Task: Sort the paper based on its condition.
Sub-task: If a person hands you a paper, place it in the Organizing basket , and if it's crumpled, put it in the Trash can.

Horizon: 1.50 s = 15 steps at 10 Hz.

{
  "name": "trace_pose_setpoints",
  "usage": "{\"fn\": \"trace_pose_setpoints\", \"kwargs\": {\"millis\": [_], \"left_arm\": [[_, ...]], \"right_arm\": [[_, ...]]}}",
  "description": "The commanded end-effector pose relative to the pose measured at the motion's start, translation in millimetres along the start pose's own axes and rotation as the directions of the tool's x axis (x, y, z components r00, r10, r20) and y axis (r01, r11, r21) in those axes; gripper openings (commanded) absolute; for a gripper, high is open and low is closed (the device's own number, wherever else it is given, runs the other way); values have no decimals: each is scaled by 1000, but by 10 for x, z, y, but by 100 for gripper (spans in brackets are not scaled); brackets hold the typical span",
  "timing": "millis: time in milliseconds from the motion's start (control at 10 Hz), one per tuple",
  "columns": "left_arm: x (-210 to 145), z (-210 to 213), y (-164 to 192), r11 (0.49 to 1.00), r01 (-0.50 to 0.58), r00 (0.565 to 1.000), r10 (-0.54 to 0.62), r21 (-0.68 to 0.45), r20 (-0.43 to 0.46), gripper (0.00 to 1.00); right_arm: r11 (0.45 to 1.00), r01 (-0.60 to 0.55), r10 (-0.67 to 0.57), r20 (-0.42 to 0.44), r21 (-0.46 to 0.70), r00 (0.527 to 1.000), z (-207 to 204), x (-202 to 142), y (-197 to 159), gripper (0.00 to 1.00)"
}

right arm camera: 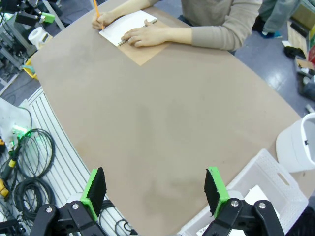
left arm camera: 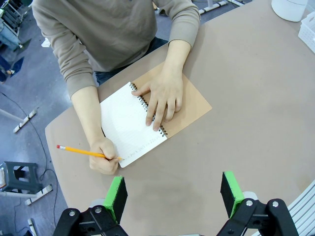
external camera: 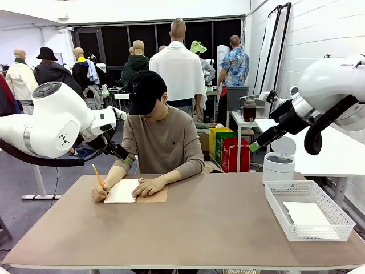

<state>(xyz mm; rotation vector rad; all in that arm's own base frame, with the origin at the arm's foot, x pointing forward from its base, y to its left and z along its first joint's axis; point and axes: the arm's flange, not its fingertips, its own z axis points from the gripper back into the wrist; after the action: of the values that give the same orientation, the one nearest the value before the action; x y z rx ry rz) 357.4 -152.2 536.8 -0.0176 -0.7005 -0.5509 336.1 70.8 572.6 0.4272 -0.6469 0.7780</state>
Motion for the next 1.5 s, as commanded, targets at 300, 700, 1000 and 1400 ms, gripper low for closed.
{"fn": "trace_pose_setpoints", "kwargs": {"millis": [300,700,1000,1400], "left_arm": [[-2,0,6,1000,3,1000,-3,0,0,100],[-2,0,6,1000,3,1000,-3,0,0,100],[-2,0,6,1000,3,1000,-3,0,0,100],[-2,0,6,1000,3,1000,-3,0,0,100]], "right_arm": [[1000,-2,2,0,-1,1000,-3,8,5,100],[1000,-2,2,0,-1,1000,-3,8,5,100],[1000,-2,2,0,-1,1000,-3,8,5,100],[1000,-2,2,0,-1,1000,-3,8,5,100]]}}
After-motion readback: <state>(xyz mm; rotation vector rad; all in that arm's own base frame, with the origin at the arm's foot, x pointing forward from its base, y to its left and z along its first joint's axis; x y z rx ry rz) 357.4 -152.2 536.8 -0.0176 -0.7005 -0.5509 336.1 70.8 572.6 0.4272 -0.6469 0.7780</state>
